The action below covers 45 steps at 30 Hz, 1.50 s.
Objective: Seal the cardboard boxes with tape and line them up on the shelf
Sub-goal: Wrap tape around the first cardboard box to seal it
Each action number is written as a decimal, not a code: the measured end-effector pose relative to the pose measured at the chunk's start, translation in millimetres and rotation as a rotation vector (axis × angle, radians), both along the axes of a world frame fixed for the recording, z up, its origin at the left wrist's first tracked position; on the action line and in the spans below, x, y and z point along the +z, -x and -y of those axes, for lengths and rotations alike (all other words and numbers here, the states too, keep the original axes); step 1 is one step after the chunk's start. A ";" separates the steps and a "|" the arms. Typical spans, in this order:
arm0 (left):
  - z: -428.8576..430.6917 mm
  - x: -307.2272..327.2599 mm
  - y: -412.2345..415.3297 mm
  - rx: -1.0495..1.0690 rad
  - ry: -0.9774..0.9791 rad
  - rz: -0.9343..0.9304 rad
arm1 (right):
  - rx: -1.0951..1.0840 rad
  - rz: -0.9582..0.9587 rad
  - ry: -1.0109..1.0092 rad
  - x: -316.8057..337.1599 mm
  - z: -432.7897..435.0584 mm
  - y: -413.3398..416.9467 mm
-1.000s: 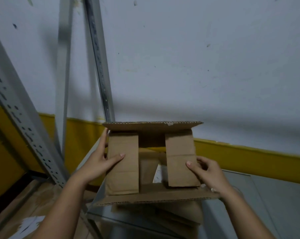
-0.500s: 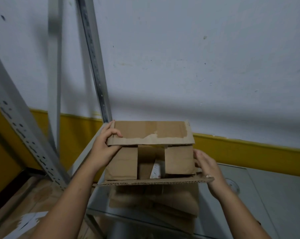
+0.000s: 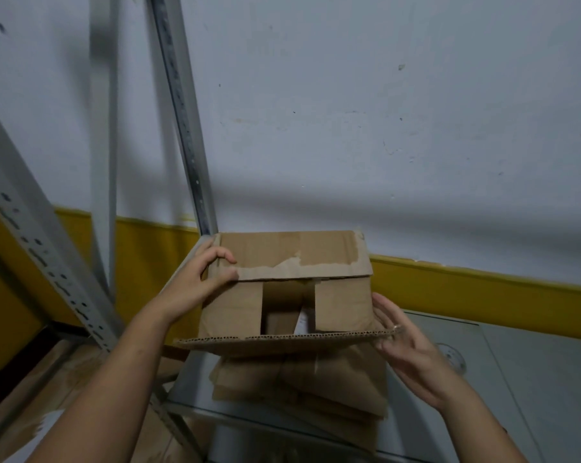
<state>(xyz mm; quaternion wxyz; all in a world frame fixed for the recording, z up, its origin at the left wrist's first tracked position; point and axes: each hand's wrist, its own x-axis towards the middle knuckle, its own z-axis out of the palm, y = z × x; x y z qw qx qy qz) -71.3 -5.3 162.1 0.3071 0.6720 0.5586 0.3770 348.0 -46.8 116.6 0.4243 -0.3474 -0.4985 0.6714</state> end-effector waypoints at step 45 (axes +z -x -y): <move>-1.0 1.2 -63.0 0.164 -0.260 -0.756 | -0.377 0.296 0.001 -11.2 -31.9 53.9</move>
